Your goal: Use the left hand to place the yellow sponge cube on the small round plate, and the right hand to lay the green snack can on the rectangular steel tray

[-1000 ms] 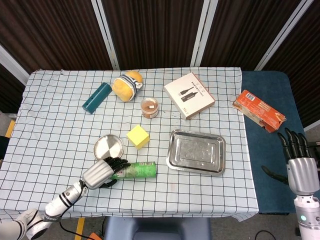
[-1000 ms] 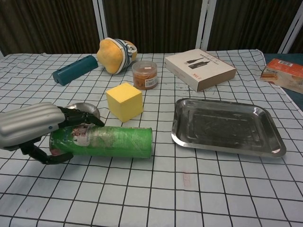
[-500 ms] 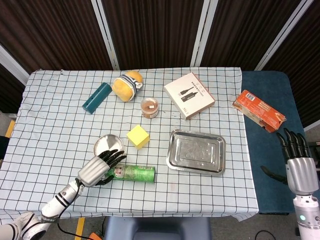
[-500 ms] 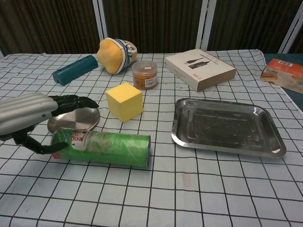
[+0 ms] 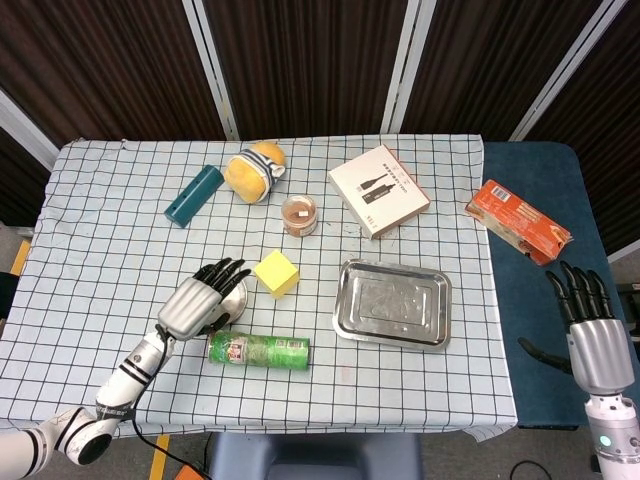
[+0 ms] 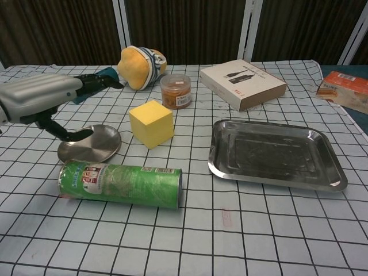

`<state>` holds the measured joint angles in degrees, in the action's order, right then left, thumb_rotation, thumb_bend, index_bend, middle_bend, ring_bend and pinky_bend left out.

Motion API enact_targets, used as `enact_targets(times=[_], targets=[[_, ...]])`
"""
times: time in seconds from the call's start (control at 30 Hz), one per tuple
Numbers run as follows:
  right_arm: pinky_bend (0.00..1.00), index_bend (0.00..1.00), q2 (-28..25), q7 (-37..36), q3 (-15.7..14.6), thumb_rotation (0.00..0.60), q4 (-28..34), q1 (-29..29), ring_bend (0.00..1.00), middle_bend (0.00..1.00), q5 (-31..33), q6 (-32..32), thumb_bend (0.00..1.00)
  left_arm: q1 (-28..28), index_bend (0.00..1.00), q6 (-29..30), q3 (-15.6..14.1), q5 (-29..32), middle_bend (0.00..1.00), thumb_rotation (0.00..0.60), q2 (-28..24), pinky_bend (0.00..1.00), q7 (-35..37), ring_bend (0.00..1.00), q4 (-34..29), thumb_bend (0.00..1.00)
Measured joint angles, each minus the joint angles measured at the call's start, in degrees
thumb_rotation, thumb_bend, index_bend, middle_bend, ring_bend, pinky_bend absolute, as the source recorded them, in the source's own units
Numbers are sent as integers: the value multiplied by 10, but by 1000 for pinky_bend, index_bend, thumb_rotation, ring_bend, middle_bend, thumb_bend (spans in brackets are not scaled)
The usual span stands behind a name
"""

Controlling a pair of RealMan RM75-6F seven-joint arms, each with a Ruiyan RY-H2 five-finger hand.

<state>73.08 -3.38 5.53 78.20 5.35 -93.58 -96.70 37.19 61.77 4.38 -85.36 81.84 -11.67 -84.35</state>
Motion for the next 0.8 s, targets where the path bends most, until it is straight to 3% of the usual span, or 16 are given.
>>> enact_targets(times=[0.37, 0.8], targets=[[0, 41, -7, -10, -3, 600, 6, -2, 0, 0, -7, -5, 46, 58, 0, -81, 56, 124, 0, 600, 45, 137, -115, 0, -10, 371], [0, 51, -12, -20, -6, 600, 9, -3, 0, 0, -12, -6, 45, 111, 0, -132, 77, 248, 0, 600, 94, 99, -179, 0, 42, 360]])
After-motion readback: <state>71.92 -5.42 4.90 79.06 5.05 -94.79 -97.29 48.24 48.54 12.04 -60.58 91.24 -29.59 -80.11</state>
